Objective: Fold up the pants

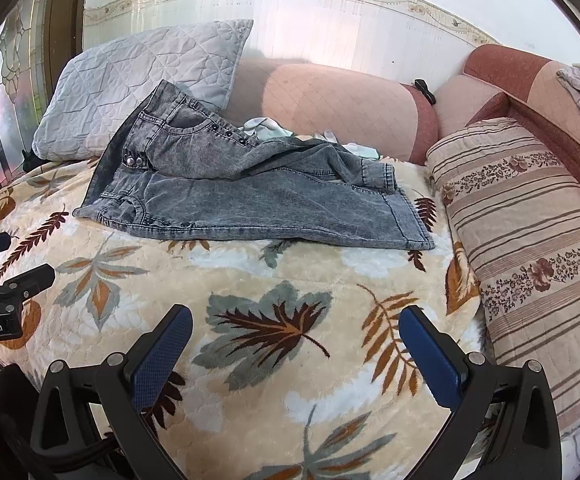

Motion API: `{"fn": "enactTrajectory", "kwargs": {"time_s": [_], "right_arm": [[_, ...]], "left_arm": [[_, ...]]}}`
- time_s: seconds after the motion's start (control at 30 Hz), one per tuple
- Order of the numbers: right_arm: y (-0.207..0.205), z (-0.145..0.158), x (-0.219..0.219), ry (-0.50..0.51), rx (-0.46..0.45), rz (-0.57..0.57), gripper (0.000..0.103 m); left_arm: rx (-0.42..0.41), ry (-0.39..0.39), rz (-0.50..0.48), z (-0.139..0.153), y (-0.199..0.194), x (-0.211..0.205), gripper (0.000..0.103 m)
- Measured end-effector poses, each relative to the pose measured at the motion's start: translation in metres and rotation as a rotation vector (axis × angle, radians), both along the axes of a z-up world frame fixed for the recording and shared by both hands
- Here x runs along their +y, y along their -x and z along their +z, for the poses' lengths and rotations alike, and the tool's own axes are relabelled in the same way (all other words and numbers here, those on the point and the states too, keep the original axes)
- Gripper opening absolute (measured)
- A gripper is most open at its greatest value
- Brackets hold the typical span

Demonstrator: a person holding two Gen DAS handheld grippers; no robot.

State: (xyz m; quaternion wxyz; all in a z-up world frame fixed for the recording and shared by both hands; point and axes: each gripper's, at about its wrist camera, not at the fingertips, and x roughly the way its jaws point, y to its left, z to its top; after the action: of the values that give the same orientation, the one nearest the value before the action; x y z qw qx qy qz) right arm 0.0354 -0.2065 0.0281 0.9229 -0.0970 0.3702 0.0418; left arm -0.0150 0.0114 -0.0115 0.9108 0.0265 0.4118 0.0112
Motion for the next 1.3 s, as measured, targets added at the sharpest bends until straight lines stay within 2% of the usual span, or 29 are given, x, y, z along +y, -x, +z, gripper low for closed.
{"fn": "enactTrajectory", "kwargs": {"time_s": [1.03,1.17,1.3], "right_arm": [[-0.019,-0.017,-0.006,-0.028,0.034,-0.005,0.103],[-0.027,-0.023,-0.015,-0.068,0.055,-0.023,0.103],[-0.042,-0.028,-0.040,-0.135,0.083,-0.081,0.103]], "left_arm": [[0.053,0.012,0.000,-0.016,-0.021,-0.010,0.103],[0.103,0.048,0.010,-0.025,-0.030,-0.009,0.103],[0.206,0.151,0.044,-0.035,-0.050,0.005,0.103]]}}
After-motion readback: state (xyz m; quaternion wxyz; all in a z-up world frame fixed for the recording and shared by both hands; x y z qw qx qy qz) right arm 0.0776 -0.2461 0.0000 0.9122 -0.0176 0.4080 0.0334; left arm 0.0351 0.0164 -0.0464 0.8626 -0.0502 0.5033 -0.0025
